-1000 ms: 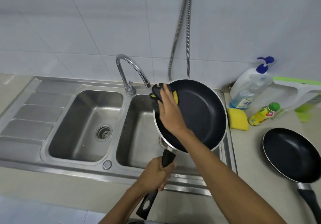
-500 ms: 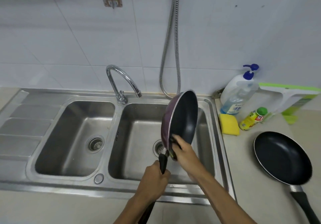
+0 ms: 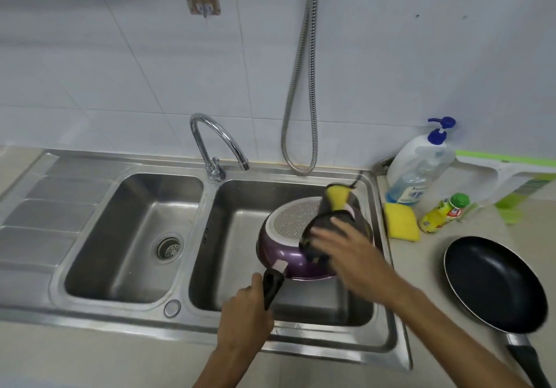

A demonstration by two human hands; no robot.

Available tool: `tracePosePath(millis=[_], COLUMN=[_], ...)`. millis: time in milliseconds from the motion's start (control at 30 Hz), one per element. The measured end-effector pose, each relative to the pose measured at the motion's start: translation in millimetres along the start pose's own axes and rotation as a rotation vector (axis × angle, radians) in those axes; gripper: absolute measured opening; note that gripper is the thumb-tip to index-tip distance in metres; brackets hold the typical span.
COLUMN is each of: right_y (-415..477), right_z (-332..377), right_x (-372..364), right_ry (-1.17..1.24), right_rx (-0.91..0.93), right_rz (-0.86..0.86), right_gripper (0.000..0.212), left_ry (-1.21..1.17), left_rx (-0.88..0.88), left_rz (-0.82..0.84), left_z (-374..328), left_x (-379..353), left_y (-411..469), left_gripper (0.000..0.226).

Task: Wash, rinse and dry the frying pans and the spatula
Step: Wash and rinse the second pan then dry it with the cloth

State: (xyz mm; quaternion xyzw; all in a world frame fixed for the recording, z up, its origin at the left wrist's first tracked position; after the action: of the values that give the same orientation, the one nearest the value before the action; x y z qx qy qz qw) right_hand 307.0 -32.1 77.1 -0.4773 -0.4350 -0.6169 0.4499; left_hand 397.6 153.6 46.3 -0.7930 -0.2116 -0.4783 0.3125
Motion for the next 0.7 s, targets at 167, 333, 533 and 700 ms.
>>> tracePosePath(millis=[167,333,533,700], right_y=[50.5,147.5,135.0,42.3], right_z=[50.4,-1.8,-123.1,-73.5], right_x=[-43.6,-44.1,-54.7,-32.6], right_ry=[0.018,0.234,0.399,0.386], right_rx=[0.108,-0.204,-0.551,-0.456], right_rz=[0.225,0.345,0.289,0.095], right_gripper=[0.052,0.039,0.038,0.035], left_ry=[0.120,0.047,-0.187,-0.262], left_rx=[-0.047,-0.036,0.015,0.045], left_rz=[-0.017,-0.033,-0.101,-0.098], left_z=[-7.8,-5.6,24.9,33.6], left_x=[8.7,12.4,13.3,4.1], left_y=[-0.5,-11.5,-16.7,-5.5], left_gripper=[0.034,0.036,0.033,0.037])
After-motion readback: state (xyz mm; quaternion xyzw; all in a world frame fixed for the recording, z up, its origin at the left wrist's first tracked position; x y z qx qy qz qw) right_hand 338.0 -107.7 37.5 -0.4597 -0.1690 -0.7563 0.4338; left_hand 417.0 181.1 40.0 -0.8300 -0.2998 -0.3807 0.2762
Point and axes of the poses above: each hand's wrist, its own y-axis towards the middle knuckle, its own x-axis out of the back of the hand, z = x × y, the point moved 8 cm from there along y, towards the middle knuckle, and after that the axes turned 4 degrees about -x, right-handed, at the moved point
